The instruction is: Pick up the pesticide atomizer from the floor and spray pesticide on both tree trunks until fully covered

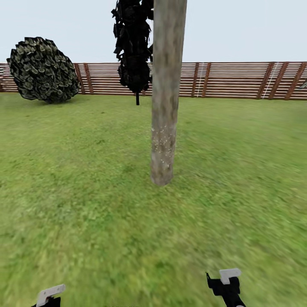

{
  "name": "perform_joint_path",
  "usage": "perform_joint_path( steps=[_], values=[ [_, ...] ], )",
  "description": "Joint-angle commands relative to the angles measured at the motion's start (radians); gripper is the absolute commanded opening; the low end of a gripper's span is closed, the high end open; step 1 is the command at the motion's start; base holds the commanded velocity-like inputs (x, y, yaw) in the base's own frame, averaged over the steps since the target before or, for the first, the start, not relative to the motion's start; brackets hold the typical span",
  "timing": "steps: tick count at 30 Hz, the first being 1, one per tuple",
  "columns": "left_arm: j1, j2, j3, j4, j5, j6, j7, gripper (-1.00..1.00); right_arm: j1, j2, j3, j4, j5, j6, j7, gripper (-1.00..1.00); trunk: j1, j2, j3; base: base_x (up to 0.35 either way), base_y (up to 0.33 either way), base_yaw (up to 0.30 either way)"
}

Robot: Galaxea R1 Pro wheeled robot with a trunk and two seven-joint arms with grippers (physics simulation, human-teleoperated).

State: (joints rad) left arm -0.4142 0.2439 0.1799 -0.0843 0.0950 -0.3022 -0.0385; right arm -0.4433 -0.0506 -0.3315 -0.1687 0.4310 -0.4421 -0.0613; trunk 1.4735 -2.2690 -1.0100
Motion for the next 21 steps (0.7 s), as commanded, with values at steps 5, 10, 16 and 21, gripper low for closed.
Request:
perform_joint_path(
  steps=[5,10,16,21],
  values=[
    [0.000,-0.001,0.000,0.000,0.000,0.000,0.000,-1.00,0.000,0.000,0.000,0.001,0.000,0.000,0.000,1.00,0.000,0.000,0.000,0.000,0.000,0.282],
    [0.000,-0.002,0.000,0.000,0.002,0.000,0.000,-1.00,0.000,0.000,0.000,0.001,0.000,0.000,0.000,1.00,0.000,0.000,0.000,-0.039,0.075,0.282],
    [0.000,-0.002,0.000,0.000,0.002,0.000,0.000,-1.00,0.000,0.000,0.000,0.000,0.000,-0.001,0.000,1.00,0.000,0.000,0.000,-0.054,0.089,0.282],
    [0.000,-0.002,0.000,0.000,0.001,0.000,0.000,-1.00,0.000,0.000,0.000,0.001,0.000,-0.001,0.000,1.00,0.000,0.000,0.000,-0.001,0.002,0.282]
  ],
)
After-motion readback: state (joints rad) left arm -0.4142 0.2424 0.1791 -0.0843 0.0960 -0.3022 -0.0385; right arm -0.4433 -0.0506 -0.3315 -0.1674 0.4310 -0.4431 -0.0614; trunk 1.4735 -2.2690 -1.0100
